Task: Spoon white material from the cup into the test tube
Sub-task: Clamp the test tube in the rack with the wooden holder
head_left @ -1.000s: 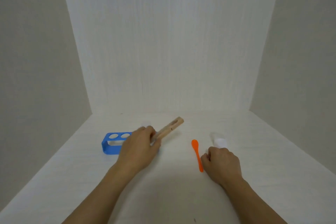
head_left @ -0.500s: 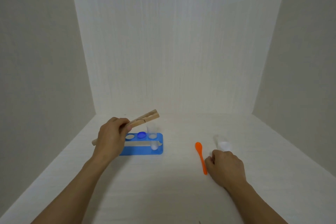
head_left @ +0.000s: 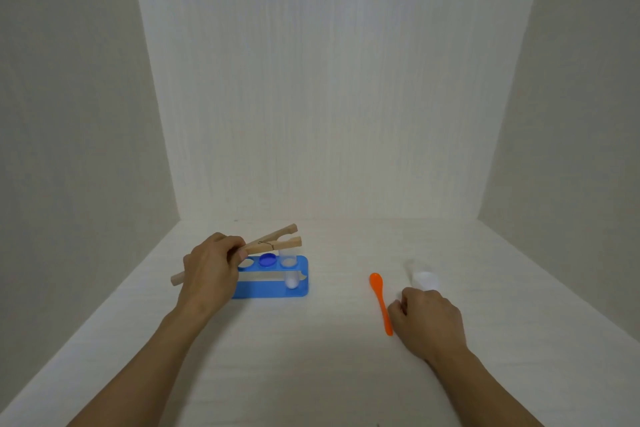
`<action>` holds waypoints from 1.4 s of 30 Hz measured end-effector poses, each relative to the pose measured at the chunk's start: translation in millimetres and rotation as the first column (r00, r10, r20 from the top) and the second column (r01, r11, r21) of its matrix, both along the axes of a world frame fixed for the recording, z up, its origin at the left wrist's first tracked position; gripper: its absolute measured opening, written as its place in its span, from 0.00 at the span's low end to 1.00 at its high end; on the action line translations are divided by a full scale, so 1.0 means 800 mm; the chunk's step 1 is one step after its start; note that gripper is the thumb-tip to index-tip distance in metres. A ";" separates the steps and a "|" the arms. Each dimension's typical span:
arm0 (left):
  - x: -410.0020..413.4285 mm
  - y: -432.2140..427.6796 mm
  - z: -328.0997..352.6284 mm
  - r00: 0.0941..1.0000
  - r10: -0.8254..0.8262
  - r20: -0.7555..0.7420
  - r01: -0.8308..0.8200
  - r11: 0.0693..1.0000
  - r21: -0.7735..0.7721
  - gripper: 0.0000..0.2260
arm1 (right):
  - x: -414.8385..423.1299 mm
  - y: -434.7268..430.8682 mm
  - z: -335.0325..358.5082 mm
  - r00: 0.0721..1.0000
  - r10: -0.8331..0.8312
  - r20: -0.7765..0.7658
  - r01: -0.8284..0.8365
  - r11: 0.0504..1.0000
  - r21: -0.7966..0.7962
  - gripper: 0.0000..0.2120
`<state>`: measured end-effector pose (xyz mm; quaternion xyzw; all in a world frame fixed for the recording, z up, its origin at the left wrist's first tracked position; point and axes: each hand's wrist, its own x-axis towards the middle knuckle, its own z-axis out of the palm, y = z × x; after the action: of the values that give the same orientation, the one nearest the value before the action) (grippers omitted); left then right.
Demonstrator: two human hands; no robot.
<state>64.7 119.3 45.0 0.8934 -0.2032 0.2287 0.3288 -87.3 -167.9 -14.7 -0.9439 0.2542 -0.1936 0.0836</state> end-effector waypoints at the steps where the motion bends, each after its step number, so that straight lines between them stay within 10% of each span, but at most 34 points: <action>1: 0.001 0.000 0.000 1.000 0.004 -0.003 -0.004 1.000 0.004 0.08 | 0.000 0.000 0.000 1.000 0.001 -0.001 -0.001 1.000 0.000 0.16; 42: 0.004 -0.007 0.009 0.998 0.063 0.000 -0.062 0.983 0.172 0.08 | 0.000 0.001 0.001 1.000 0.005 0.001 -0.005 1.000 0.002 0.16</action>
<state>67.5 114.0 52.3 0.9250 -0.1934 0.2182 0.2437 -87.3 -167.5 -14.3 -0.9443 0.2520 -0.1938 0.0853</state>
